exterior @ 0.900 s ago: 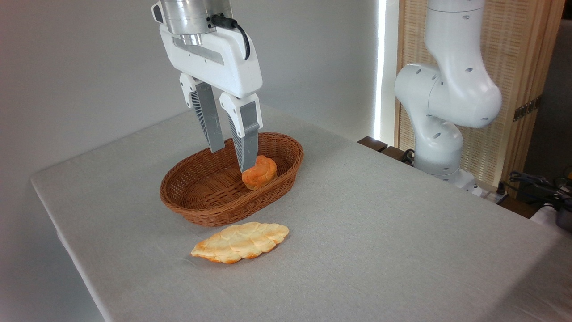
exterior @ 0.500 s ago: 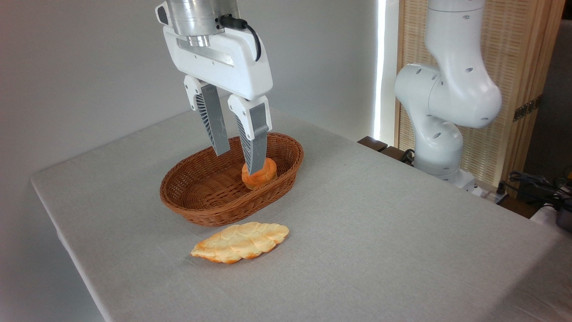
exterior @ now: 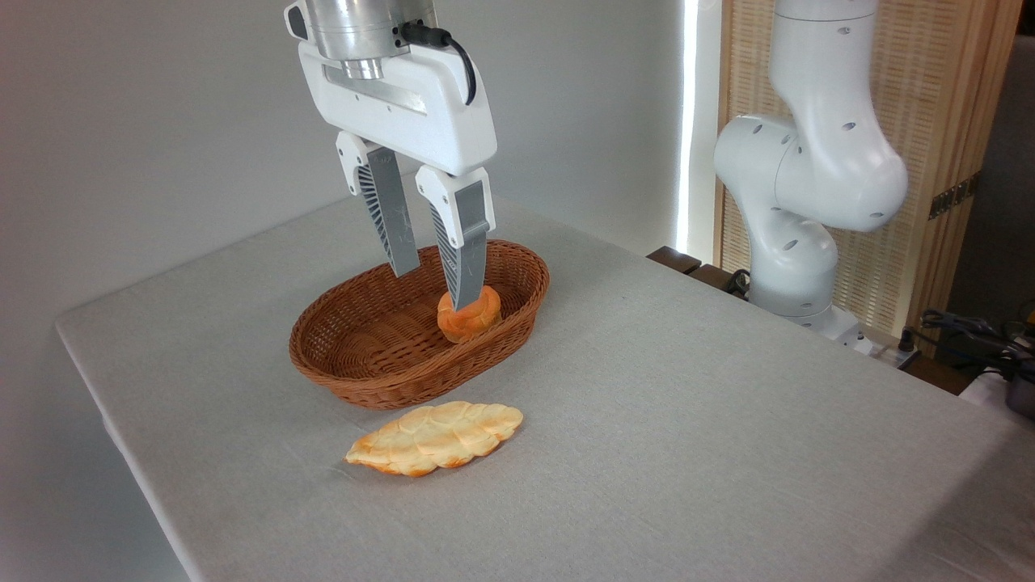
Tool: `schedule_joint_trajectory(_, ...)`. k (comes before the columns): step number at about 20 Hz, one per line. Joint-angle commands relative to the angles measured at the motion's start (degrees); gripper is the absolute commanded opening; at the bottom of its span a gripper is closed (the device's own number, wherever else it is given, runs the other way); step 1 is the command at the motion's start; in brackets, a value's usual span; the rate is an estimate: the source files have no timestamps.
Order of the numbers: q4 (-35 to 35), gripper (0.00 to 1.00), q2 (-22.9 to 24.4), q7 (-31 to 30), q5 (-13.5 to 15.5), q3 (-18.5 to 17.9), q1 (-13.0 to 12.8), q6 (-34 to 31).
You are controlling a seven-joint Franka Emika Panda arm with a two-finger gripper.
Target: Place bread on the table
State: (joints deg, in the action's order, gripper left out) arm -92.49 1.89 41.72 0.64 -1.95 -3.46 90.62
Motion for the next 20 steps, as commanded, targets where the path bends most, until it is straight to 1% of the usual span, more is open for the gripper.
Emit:
schedule_joint_trajectory(1,1.2,1.0,-0.2,0.1,0.9,0.0,-0.5,-2.0)
schedule_joint_trajectory(5,1.0,1.0,-0.6,-0.9,0.9,1.4,-0.8,-2.1)
schedule_joint_trajectory(7,1.0,1.0,-0.6,-1.3,0.9,1.4,-0.8,-2.3)
schedule_joint_trajectory(11,1.0,1.0,-0.3,-1.4,0.9,2.6,-0.8,-3.9)
schedule_joint_trajectory(12,1.0,1.0,-0.2,-1.4,0.9,3.7,-0.8,-5.0)
schedule_joint_trajectory(20,0.6,1.0,0.1,-3.0,1.0,8.0,-0.8,-8.1)
